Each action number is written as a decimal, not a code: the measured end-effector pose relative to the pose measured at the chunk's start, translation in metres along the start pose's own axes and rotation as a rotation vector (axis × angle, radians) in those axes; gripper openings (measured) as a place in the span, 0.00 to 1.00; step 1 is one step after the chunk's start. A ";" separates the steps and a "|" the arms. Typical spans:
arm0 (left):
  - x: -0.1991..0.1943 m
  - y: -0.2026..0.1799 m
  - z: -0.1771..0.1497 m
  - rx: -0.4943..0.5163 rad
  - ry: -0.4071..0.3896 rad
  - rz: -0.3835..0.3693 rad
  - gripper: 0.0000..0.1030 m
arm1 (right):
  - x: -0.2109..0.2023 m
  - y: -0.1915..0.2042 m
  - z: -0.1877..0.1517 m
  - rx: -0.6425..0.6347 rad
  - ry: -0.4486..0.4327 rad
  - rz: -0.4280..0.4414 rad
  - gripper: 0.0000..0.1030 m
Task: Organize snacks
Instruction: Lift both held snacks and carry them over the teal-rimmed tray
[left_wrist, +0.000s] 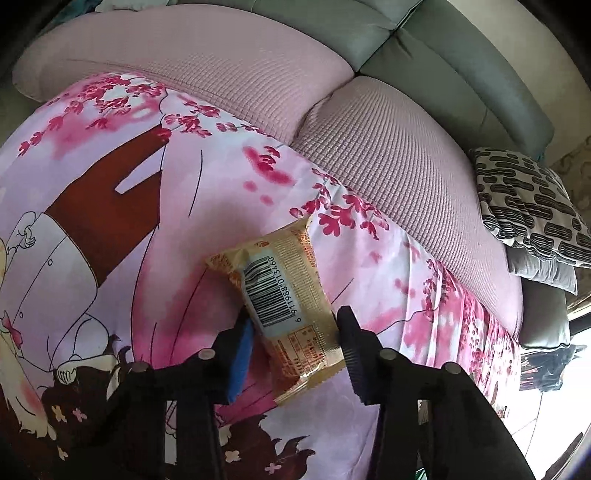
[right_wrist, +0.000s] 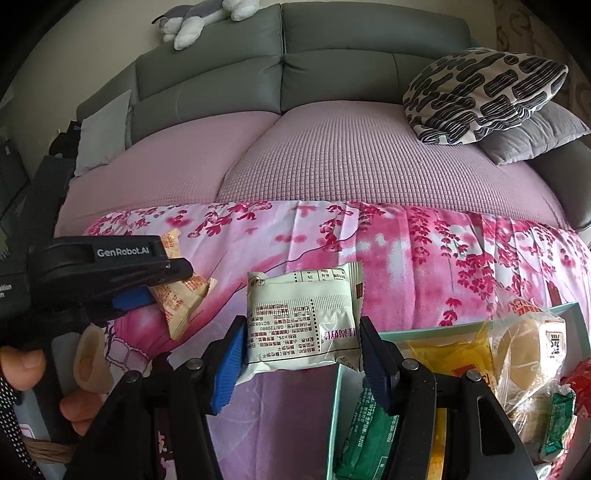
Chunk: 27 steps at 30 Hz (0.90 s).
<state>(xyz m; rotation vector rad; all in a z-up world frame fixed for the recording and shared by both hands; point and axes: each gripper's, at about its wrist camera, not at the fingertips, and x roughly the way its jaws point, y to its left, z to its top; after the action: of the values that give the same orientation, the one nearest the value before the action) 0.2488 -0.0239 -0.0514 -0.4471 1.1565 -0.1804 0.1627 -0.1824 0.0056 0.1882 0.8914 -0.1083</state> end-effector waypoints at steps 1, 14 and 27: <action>-0.001 0.000 0.000 -0.002 0.002 -0.004 0.43 | 0.000 0.000 0.000 0.003 0.001 0.001 0.59; -0.021 0.014 -0.018 -0.011 -0.013 -0.017 0.39 | -0.005 -0.006 -0.013 0.046 0.018 0.023 0.60; -0.050 0.023 -0.053 0.200 -0.037 0.133 0.36 | -0.014 -0.001 -0.029 0.053 0.040 0.044 0.60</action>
<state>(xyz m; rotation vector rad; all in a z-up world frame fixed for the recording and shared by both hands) 0.1783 0.0013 -0.0369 -0.1959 1.1150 -0.1689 0.1314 -0.1774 -0.0013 0.2594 0.9238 -0.0876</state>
